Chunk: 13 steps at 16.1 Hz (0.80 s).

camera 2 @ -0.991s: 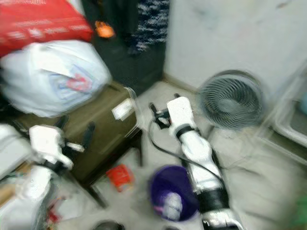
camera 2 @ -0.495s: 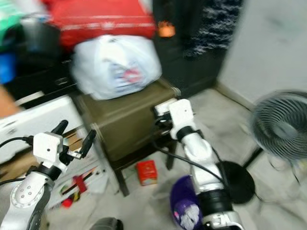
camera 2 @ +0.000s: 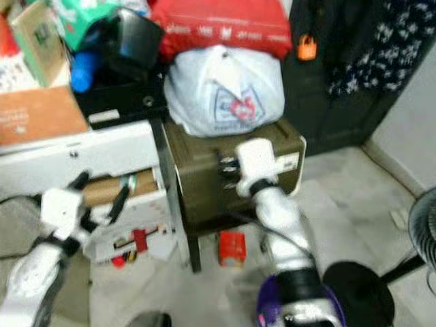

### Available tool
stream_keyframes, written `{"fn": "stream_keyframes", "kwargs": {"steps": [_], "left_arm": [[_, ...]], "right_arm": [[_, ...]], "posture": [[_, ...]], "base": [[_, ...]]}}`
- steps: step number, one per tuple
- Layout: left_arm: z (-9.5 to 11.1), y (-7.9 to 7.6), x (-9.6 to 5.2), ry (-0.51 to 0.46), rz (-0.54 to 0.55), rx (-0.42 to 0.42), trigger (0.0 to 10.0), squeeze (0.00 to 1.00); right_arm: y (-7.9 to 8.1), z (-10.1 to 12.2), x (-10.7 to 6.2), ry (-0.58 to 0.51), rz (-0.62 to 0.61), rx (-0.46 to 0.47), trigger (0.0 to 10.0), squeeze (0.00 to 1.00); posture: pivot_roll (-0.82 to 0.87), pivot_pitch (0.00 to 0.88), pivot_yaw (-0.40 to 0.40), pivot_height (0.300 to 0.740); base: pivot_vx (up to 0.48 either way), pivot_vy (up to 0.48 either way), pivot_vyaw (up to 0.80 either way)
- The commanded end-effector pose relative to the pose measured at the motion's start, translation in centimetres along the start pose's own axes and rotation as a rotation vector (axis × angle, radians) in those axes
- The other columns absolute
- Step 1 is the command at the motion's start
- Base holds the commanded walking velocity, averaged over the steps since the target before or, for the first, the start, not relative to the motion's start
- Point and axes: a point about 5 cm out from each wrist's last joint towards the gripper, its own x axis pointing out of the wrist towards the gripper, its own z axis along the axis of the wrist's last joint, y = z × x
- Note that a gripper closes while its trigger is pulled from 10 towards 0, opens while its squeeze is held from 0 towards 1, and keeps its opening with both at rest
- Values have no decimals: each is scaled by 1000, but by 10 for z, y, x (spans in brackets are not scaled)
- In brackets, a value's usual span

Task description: Clean up the room

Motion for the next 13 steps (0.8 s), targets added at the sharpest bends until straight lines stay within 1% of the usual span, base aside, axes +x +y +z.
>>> {"fn": "stream_keyframes", "kwargs": {"steps": [1, 5, 8, 10, 12, 13], "left_arm": [[3, -2, 1, -15, -13, 12, 10000, 0], [3, 4, 2, -13, -14, 30, 10000, 0], [3, 4, 4, -12, -18, 36, 10000, 0], [1, 4, 3, -8, -21, 54, 10000, 0], [0, 5, 0, 1, -58, 104, 10000, 0], [0, 9, 0, 1, -72, 127, 10000, 0]], "right_arm": [[-7, 2, -1, -4, -17, -6, 10000, 0], [-11, -1, -5, 4, -51, -4, 10000, 0], [-9, -3, -7, 11, -50, -4, 10000, 0], [-9, -2, -6, 11, -46, -3, 10000, 0], [-10, -1, -3, 10, -42, -3, 10000, 0], [-10, -1, -2, 10, -39, -3, 10000, 0]], "posture": [[-55, 0, -4, 740], [-64, 0, 10, 740], [-65, 0, 10, 740], [-61, 0, 6, 740], [-53, 0, -1, 740], [-53, 0, -1, 740]], "base": [[0, 0, 800], [0, 0, 800], [0, 0, 800], [0, 0, 800], [0, 0, 800], [0, 0, 800]]}}
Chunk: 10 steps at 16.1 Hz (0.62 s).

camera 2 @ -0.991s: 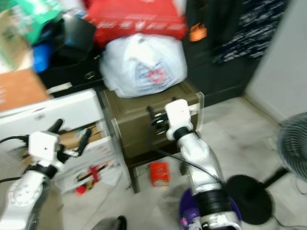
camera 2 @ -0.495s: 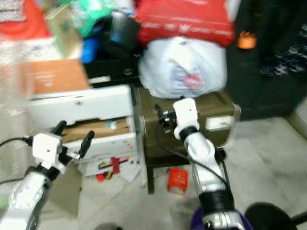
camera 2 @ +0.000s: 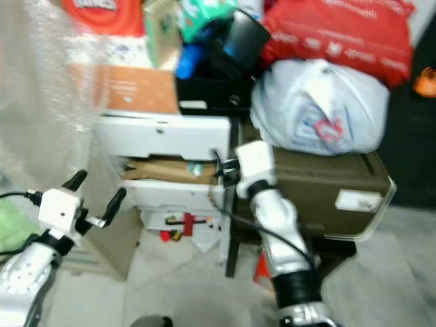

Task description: Clean up the room

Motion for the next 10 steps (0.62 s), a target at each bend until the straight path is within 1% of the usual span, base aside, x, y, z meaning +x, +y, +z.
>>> {"fn": "stream_keyframes", "kwargs": {"steps": [1, 2, 3, 4, 5, 6, 7, 8, 9, 10], "left_arm": [[3, 1, 2, -18, -21, 20, 10000, 0], [3, 5, 3, -17, -15, 29, 10000, 0], [0, 9, 5, -4, 4, 46, 10000, 0], [-5, 14, 7, 24, 79, 42, 10000, 0], [-13, 19, 7, 64, 234, -51, 10000, 0], [-15, 19, 6, 70, 263, -73, 10000, 0], [-18, 19, 3, 79, 331, -34, 10000, 0], [-20, 18, 0, 85, 356, -47, 10000, 0], [-24, 25, -8, 94, 439, -84, 10000, 0], [-25, 28, -10, 94, 465, -97, 10000, 0]], "right_arm": [[-7, -2, -1, 12, -13, -8, 10000, 0], [-7, -2, 0, 13, -12, -7, 10000, 0], [-6, -2, 1, 15, -13, -2, 10000, 0], [-7, -2, 2, 15, -22, 9, 10000, 0], [-9, -1, 3, 6, -50, 17, 10000, 0], [-10, -1, 4, 2, -64, 15, 10000, 0], [-15, -1, 3, 1, -117, -5, 10000, 0], [-18, -3, 1, 10, -151, -1, 10000, 0], [-21, -9, -3, 35, -203, 3, 10000, 0], [-22, -10, -5, 43, -228, 3, 10000, 0]], "posture": [[-53, 0, -1, 740], [-50, 0, -4, 740], [-48, 0, -7, 740], [-49, 0, -7, 740], [-52, 0, -6, 740], [-54, 0, -7, 740], [-53, 0, -8, 740], [-53, 0, -8, 740], [-51, 0, -8, 740], [-49, 0, -7, 740]], "base": [[0, 0, 800], [0, 0, 706], [0, 0, 0], [0, 0, 0], [0, 0, 0], [0, 0, 0], [0, 0, 0], [0, 0, 0], [0, 0, 0], [0, 0, 0]]}}
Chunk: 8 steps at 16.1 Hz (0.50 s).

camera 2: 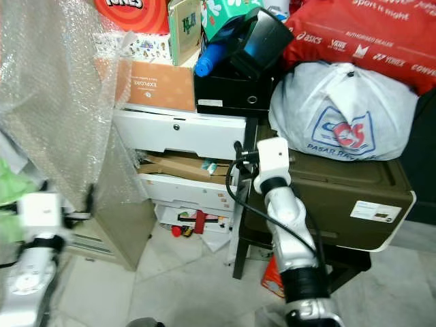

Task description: Clean up the room

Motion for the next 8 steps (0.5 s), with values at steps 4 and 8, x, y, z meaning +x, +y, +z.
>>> {"fn": "stream_keyframes", "kwargs": {"steps": [4, 8], "left_arm": [[6, -11, 0, 18, -78, -147, 10000, 0], [-4, -24, -1, 34, -177, -46, 10000, 0]], "right_arm": [[-5, -2, -6, 29, -50, 37, 10000, 0], [-4, -12, -23, 60, -64, 27, 10000, 0]], "posture": [[-34, 0, -6, 740], [-72, 0, 13, 740]], "base": [[0, 0, 0], [0, 0, 0]]}}
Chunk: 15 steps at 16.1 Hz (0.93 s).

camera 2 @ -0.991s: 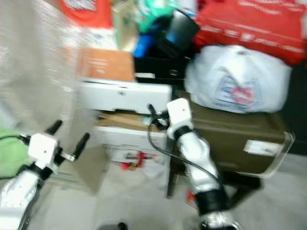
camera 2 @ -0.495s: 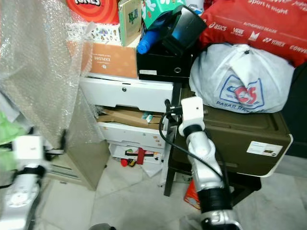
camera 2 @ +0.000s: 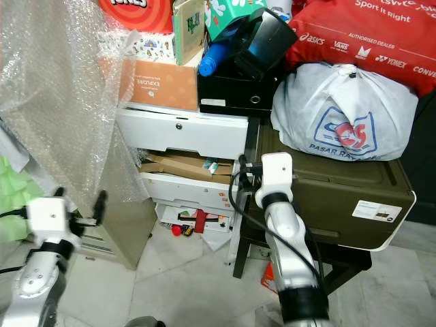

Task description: Clean up the room

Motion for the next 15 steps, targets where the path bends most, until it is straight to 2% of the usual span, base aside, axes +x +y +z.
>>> {"fn": "stream_keyframes", "kwargs": {"steps": [1, 2, 4, 5, 7, 8, 11, 15], "left_arm": [[8, 2, 9, -20, -36, -4, 10000, 0], [10, 2, 12, -14, -50, 4, 10000, 0], [12, -5, 14, -19, -67, -43, 10000, 0], [13, -11, 11, -27, -83, -90, 10000, 0], [10, -14, 3, -41, -73, -66, 10000, 0], [9, -11, 1, -46, -45, -94, 10000, 0], [16, -5, 9, -74, 15, -84, 10000, 0], [23, 0, 9, -102, 88, -82, 10000, 0]], "right_arm": [[2, 5, -2, -15, 5, -16, 10000, 0], [2, 7, -1, -31, 8, -36, 10000, 0], [-14, 11, 5, -36, -30, -54, 10000, 0], [-17, 12, 6, -36, -35, -60, 10000, 0], [-20, 8, 7, -14, -64, -51, 10000, 0], [-13, 13, 9, -32, -65, -36, 10000, 0], [1, 18, 12, -44, -7, -11, 10000, 0], [15, 21, 16, -51, 69, 11, 10000, 0]], "posture": [[-88, 0, 17, 740], [-101, 0, 24, 740], [-100, 0, 26, 740], [-90, 0, 29, 740], [-89, 0, 44, 740], [-100, 0, 49, 740], [-93, 0, 30, 740], [-69, 4, 13, 740]], "base": [[0, 0, 0], [0, 0, 0], [0, 0, 0], [0, 0, 0], [0, 0, 800], [0, 0, 800], [0, 0, 800], [0, 0, 800]]}}
